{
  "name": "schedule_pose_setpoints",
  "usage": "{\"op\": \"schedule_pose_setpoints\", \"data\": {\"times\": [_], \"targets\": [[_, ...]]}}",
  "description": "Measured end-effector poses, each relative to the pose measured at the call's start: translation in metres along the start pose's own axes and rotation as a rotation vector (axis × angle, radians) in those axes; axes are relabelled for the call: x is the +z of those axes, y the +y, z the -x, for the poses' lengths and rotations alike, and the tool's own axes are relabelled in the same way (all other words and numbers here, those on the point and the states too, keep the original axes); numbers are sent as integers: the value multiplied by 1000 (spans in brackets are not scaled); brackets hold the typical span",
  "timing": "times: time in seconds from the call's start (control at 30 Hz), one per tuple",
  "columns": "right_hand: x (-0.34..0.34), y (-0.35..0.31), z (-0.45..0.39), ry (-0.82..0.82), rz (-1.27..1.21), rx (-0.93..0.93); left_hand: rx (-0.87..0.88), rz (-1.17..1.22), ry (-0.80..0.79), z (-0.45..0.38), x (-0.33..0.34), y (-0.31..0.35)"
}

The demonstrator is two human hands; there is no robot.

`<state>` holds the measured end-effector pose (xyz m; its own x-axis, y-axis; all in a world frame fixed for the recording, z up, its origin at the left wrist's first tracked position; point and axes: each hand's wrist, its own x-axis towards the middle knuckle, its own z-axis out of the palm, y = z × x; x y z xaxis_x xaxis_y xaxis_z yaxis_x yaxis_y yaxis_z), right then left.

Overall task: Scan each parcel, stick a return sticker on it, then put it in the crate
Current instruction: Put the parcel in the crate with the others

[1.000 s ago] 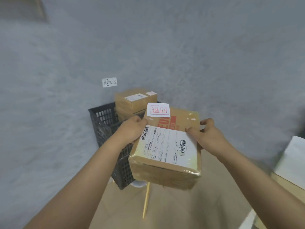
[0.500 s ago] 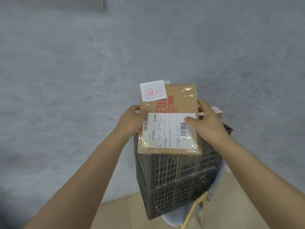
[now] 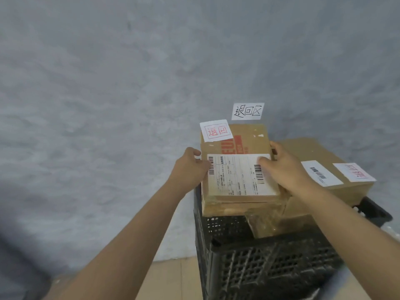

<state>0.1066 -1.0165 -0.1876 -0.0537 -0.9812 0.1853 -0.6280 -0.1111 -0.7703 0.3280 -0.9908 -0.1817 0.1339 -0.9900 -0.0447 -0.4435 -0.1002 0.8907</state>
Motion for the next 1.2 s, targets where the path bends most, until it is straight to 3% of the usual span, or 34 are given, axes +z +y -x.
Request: {"op": "schedule_pose_setpoints", "data": {"times": [0.33,0.57,0.77,0.9,1.0,1.2], "targets": [[20,3,-60,-99,320,101,-10,-122,-131,-58,4,-9],[42,16,-78,-125,511,101,35,-244,-374,-70,21,-20],[81,45,-72,-412,583,233,-152,-392,-452,-78,36,-48],[96,60,-73,-546,562,300,-158,-445,-524,-80,61,-62],[107,71,-74,-610,541,352,-157,-479,-546,-85,83,-69],[128,103,-64,-736,537,361,-333,-606,-592,-87,119,-87]]}}
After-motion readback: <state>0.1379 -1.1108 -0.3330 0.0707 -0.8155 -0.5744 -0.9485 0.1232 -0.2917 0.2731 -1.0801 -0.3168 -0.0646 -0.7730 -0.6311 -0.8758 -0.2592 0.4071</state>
